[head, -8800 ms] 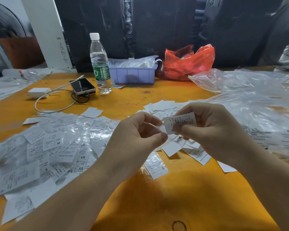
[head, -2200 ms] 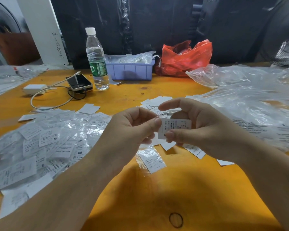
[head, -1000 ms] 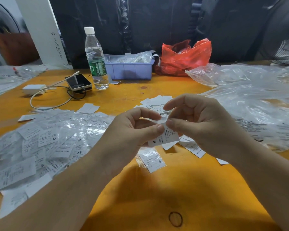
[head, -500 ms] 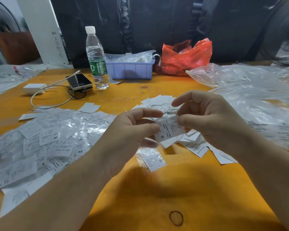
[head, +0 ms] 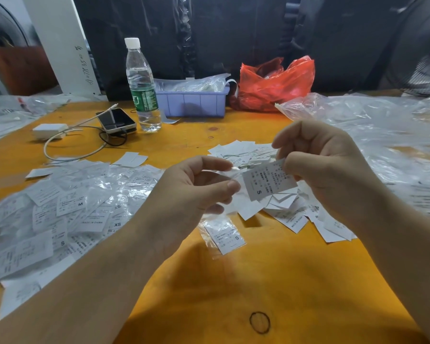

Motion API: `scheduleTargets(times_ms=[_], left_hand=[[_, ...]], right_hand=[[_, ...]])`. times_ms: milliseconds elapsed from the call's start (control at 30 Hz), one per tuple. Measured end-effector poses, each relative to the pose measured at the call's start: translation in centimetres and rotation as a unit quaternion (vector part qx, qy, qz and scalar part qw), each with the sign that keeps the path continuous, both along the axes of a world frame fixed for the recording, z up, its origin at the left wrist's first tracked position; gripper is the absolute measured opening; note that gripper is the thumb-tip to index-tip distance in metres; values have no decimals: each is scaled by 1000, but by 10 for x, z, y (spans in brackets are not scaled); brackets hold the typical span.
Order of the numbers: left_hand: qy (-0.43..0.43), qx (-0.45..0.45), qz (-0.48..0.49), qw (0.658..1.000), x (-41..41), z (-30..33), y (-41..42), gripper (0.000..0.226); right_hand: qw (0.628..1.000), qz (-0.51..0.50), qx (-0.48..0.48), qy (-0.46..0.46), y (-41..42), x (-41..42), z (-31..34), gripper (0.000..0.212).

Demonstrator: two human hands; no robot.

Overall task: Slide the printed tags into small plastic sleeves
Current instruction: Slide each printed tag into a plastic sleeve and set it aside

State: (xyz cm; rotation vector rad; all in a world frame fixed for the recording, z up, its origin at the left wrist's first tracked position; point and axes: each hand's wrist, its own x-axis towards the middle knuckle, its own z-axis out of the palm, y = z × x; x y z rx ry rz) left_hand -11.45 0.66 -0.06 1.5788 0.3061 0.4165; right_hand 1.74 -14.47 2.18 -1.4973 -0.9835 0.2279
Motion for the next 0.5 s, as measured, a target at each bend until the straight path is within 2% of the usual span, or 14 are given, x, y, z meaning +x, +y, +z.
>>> scheduleTargets(times_ms=[267,500], left_hand=[[-9,15,5,1000,0,-1,0,40],[-17,7,5,1000,0,-1,0,38]], right_hand=[[998,-51,46,-5,1,4,-2,17],[997,-63,45,-15,2,7,-4,19]])
